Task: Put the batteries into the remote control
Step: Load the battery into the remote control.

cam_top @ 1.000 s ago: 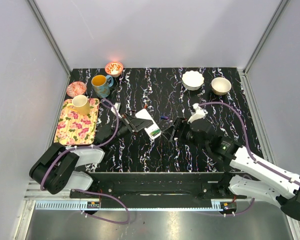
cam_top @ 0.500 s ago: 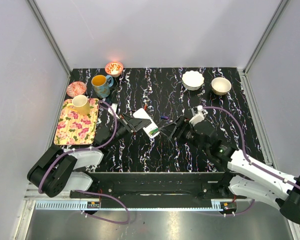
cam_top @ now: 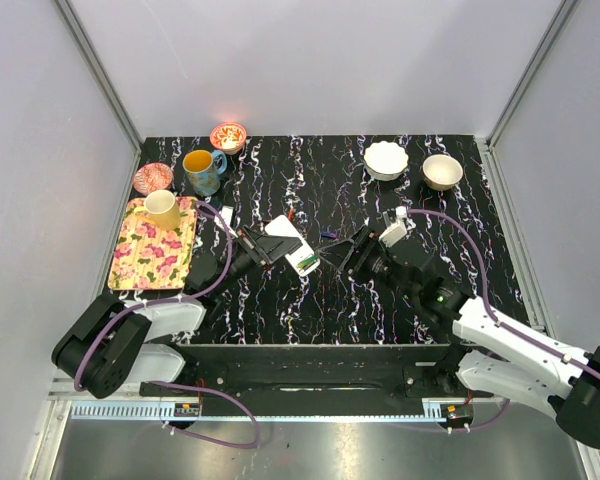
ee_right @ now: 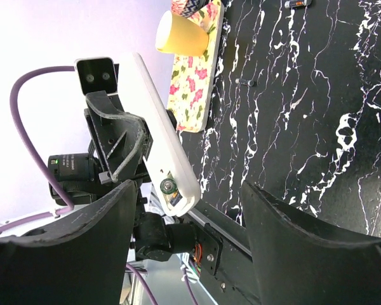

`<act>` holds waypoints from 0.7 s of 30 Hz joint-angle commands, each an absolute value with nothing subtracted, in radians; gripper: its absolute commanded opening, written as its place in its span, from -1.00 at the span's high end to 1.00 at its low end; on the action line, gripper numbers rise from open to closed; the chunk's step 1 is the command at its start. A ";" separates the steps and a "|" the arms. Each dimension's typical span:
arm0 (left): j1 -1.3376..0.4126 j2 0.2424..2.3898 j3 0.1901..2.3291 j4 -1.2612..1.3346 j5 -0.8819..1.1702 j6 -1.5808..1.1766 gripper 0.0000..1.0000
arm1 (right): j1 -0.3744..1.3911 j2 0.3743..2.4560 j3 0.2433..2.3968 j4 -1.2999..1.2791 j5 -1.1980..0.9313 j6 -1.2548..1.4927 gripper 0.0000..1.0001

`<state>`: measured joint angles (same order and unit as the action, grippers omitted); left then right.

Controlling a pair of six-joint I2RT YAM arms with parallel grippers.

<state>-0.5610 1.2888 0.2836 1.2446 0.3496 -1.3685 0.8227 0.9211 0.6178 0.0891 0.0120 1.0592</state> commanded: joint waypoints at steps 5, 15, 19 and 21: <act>-0.566 1.261 0.285 1.525 0.325 -1.358 1.00 | 0.798 0.950 0.620 0.155 -0.048 1.086 -0.38; -0.565 1.253 0.285 1.528 0.319 -1.358 1.00 | 0.785 0.956 0.606 0.158 -0.060 1.092 -0.31; -0.565 1.255 0.285 1.534 0.319 -1.361 1.00 | 0.782 0.959 0.600 0.161 -0.063 1.094 -0.31; -0.565 1.255 0.285 1.532 0.319 -1.361 1.00 | 0.781 0.954 0.595 0.170 -0.063 1.095 -0.30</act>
